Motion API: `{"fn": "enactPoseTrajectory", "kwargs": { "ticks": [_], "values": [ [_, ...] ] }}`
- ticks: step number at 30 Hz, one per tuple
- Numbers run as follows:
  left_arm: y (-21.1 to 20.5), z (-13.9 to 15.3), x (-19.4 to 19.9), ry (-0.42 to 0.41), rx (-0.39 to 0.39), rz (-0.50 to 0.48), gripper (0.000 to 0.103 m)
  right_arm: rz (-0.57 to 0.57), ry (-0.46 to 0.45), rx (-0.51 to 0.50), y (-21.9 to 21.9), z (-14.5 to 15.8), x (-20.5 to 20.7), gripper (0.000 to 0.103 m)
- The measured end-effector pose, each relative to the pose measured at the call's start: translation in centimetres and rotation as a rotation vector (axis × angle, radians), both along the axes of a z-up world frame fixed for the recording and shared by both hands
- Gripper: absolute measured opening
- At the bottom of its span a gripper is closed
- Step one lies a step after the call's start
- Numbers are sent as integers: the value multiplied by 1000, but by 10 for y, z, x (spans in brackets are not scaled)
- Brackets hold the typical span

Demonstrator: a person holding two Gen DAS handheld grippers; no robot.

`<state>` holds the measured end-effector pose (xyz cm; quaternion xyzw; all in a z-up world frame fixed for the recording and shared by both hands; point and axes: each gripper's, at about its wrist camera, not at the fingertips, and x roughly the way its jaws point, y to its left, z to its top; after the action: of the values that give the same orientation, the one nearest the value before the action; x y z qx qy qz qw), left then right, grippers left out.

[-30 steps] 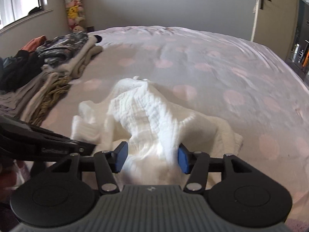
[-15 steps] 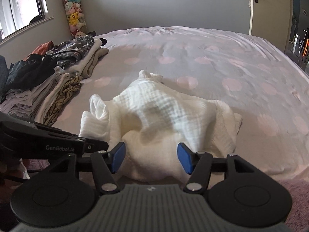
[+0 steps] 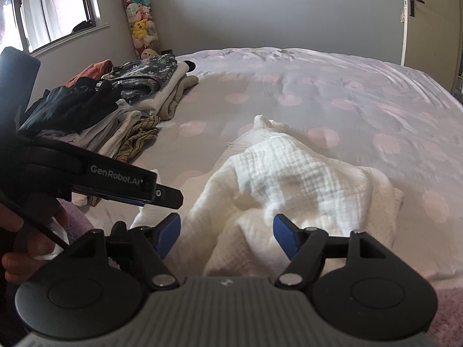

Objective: Fold clothes

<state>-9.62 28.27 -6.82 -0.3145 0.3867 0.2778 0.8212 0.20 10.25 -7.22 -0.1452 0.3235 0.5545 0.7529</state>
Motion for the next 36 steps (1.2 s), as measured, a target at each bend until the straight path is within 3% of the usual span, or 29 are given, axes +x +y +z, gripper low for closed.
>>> {"fn": "enactPoseTrajectory", "kwargs": {
  "ticks": [8,10,11,12,14,17,26,28,31,34,36],
  "values": [
    [20,1,-9,-30,-7,80,46,68,107,-48,47,-34,-9,72],
    [24,0,-10,-27,-12,92,46,77,124,-66,54,-41,-10,51],
    [26,0,-10,-25,-13,96,46,70,117,-70,53,-41,-8,13],
    [27,0,-10,-22,-15,99,46,62,110,-74,51,-41,-7,8],
    [29,-1,-10,-14,-11,101,46,47,95,-82,47,-40,-3,7],
    [29,0,-6,-4,-3,92,46,-34,-1,-75,30,-25,17,7],
    [23,8,29,46,114,-40,46,-405,-226,-107,-36,11,136,6],
    [20,9,41,63,148,-92,46,-466,-240,-134,-49,12,163,6],
    [15,11,64,88,216,-180,46,-473,-150,-164,-62,5,193,7],
    [15,13,87,110,256,-250,46,-448,-101,-170,-69,0,199,10],
    [15,14,103,123,276,-295,46,-450,-88,-153,-74,1,201,17]
  ]
}}
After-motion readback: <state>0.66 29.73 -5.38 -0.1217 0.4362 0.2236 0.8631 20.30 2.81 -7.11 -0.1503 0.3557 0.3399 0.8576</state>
